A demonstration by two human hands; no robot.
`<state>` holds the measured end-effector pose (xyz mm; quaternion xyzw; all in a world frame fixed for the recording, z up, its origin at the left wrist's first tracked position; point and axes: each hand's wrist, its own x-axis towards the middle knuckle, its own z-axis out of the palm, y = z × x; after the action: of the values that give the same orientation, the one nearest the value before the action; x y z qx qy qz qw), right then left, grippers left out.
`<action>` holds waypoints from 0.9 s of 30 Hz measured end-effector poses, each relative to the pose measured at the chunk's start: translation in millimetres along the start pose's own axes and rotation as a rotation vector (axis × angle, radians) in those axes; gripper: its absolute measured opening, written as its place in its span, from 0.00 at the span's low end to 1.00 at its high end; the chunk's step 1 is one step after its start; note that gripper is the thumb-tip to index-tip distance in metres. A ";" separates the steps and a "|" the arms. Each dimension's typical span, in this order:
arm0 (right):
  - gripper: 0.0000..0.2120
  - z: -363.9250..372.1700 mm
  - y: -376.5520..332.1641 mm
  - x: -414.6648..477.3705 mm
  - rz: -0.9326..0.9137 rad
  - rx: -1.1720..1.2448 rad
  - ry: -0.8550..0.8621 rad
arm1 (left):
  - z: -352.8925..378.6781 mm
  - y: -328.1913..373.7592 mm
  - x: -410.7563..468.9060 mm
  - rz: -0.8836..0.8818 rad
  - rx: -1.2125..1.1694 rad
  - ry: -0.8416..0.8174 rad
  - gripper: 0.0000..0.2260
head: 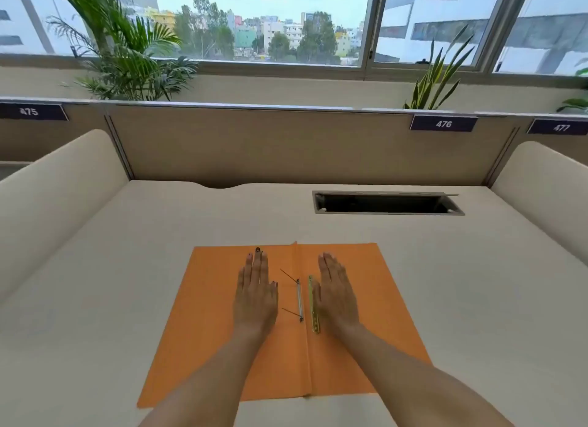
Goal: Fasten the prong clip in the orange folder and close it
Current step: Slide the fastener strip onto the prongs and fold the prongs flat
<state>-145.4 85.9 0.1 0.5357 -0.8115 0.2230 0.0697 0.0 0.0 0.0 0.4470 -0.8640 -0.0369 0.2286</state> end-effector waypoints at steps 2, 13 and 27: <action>0.26 4.1 2.5 -5.1 0.068 0.005 -0.057 | 5.5 -2.2 -6.0 -0.030 -0.022 -0.072 0.29; 0.36 11.5 5.9 -26.9 0.130 0.073 -0.184 | 12.0 26.3 -11.1 -0.335 -0.144 -0.421 0.37; 0.18 2.4 0.8 -30.8 0.140 0.228 -0.116 | 14.7 35.1 -9.4 -0.367 -0.107 -0.448 0.46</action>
<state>-133.0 111.0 -13.1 0.4941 -0.8190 0.2866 -0.0542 -28.1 26.3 -7.1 0.5639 -0.7944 -0.2211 0.0449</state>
